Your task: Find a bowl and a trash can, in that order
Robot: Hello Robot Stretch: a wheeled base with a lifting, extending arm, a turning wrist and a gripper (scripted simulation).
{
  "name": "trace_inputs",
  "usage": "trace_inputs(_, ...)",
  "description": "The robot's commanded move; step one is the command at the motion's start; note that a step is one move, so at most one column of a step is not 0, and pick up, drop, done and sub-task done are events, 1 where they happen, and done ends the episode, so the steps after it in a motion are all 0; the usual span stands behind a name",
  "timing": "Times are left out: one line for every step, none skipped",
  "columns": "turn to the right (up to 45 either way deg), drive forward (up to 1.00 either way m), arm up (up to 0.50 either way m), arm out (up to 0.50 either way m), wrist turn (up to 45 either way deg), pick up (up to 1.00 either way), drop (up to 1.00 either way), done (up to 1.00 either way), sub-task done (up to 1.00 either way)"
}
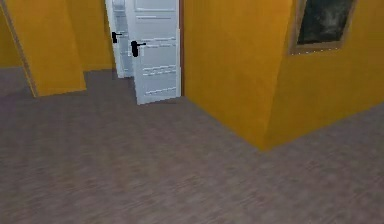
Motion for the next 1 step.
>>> trace_inputs(0.0,0.25,0.0,0.0,0.0,0.0,0.0,0.0,0.0)
